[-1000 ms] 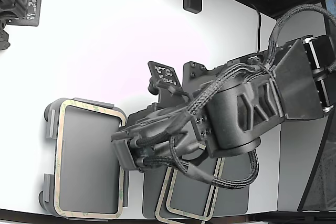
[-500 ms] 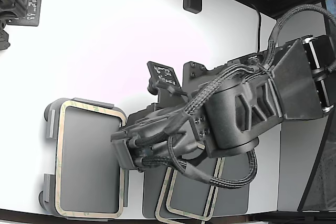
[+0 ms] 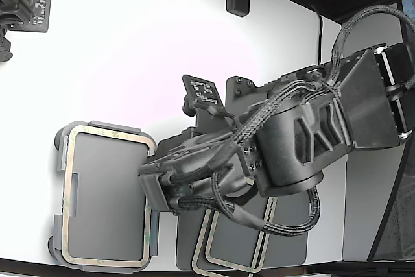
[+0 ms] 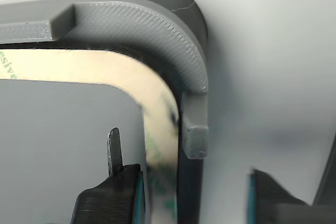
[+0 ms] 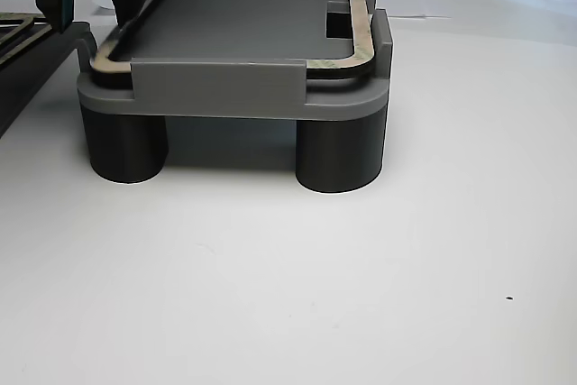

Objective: Move top rectangular frame to the holder.

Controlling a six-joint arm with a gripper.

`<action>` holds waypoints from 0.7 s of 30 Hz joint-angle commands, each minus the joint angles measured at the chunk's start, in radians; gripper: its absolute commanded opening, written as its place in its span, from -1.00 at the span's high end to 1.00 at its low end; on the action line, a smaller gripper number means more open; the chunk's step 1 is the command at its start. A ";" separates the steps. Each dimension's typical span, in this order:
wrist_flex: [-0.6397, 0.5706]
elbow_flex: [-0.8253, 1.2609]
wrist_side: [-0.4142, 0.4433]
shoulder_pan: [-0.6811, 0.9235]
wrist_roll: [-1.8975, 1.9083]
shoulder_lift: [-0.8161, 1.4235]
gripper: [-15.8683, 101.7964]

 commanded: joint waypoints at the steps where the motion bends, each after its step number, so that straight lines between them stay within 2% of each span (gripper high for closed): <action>1: 0.000 -0.038 0.008 -0.006 0.000 0.012 -0.97; 8: 0.005 -0.103 0.057 0.009 -0.066 0.009 -0.97; 12: -0.012 -0.186 0.130 0.028 -0.204 0.049 -0.97; 16: -0.152 -0.152 0.258 0.048 -0.506 0.169 -0.97; 21: -0.399 0.040 0.350 0.035 -1.058 0.350 -0.97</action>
